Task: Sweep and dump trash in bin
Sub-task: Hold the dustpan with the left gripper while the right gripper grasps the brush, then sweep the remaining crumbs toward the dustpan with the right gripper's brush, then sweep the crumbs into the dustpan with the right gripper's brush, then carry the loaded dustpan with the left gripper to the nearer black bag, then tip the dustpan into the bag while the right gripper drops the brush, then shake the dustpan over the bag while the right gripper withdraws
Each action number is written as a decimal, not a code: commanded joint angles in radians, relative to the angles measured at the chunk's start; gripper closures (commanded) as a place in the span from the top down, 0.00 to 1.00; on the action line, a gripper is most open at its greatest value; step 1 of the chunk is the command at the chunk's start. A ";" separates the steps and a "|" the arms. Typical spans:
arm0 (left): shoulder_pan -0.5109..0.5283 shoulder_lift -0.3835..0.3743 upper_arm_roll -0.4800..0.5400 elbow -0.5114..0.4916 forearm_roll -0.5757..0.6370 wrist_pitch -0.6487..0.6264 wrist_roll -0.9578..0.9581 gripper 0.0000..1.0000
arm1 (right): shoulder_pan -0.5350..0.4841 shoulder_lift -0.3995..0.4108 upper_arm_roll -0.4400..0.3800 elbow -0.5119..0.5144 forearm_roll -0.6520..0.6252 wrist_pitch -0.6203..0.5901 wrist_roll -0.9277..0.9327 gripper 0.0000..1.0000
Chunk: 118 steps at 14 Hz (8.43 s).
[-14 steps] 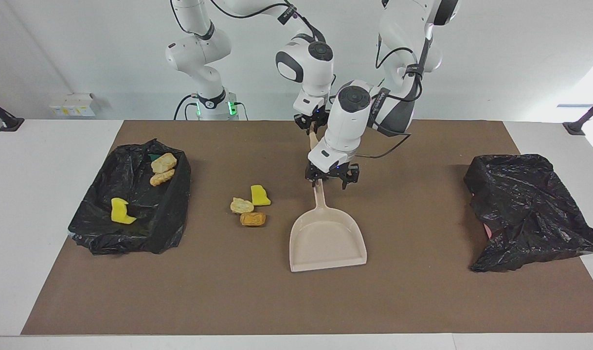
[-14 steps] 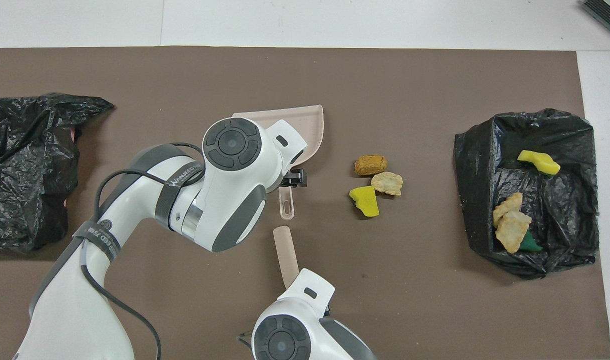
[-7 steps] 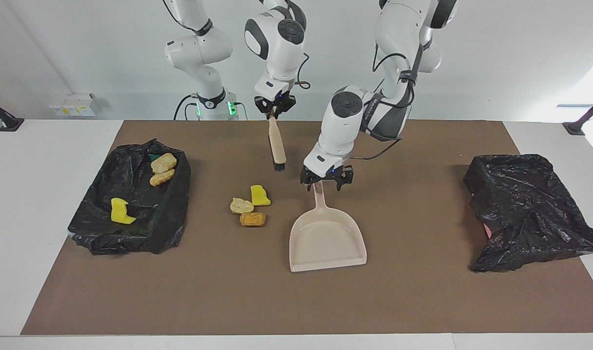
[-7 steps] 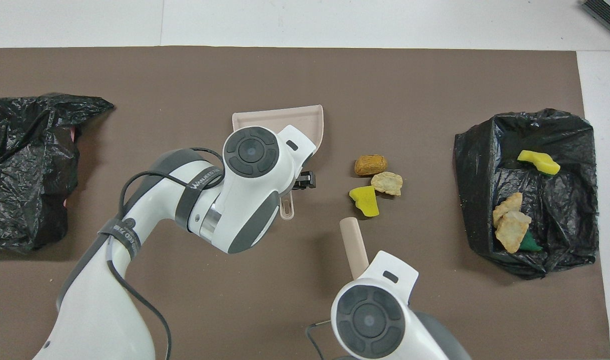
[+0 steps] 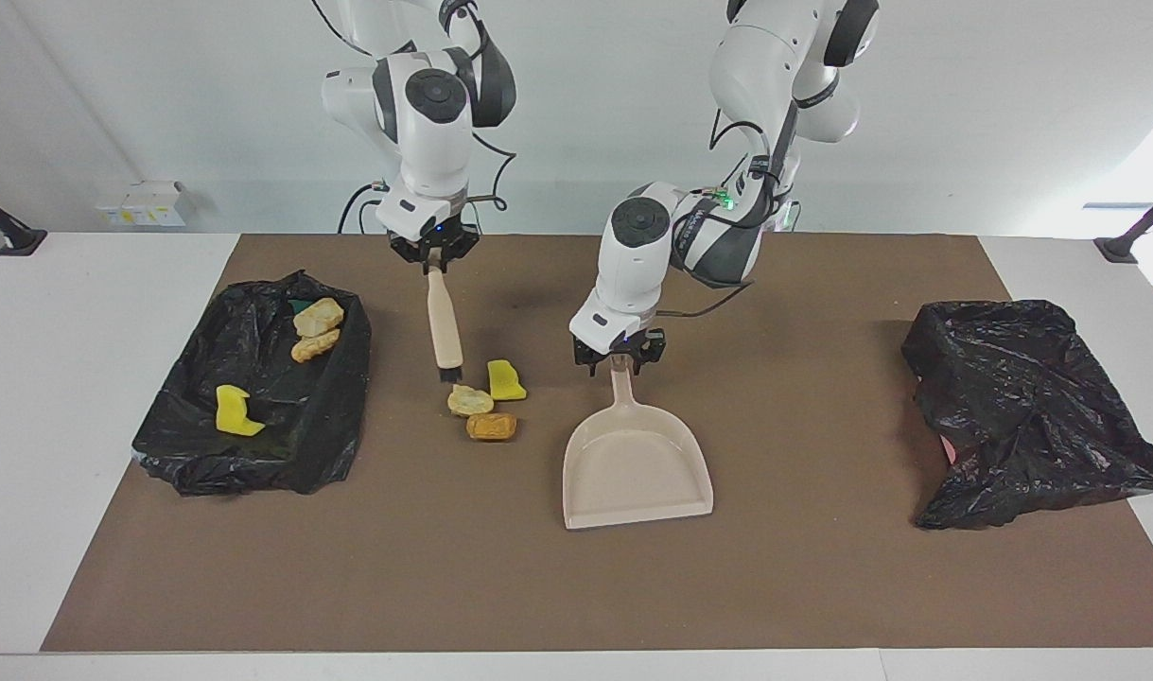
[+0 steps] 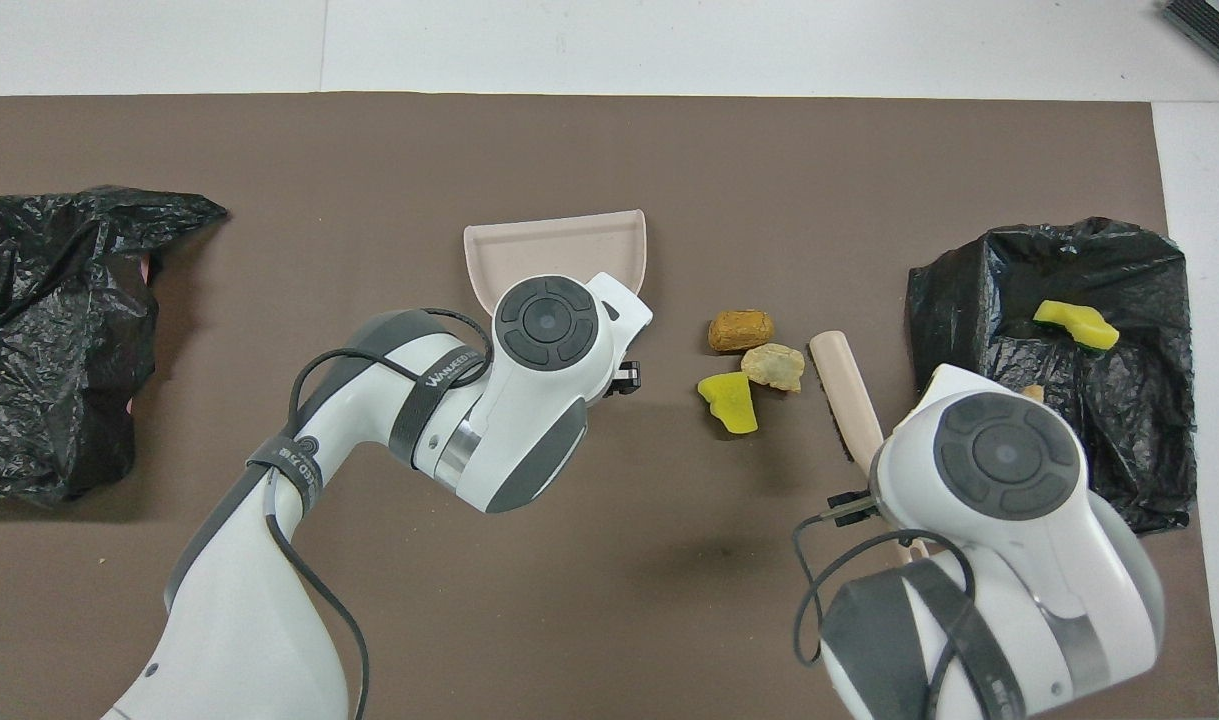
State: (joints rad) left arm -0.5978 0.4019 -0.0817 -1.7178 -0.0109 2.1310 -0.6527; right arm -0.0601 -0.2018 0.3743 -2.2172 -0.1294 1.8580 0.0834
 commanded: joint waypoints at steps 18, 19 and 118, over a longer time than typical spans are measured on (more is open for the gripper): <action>0.170 -0.092 0.022 -0.014 0.097 -0.240 1.111 0.00 | 0.055 0.295 0.025 0.050 0.049 0.270 0.295 0.00; 0.176 -0.092 0.020 -0.014 0.097 -0.247 1.136 0.00 | 0.066 0.298 0.025 0.048 0.051 0.274 0.327 0.00; 0.971 -0.147 0.028 0.172 0.891 -0.122 2.344 0.00 | 0.246 0.099 -0.386 0.370 0.037 -0.029 0.126 1.00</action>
State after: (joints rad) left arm 0.4053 0.3019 -0.0641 -1.4726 0.7654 1.9896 1.8079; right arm 0.1881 -0.0731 0.0399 -1.8659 -0.0918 1.8683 0.3093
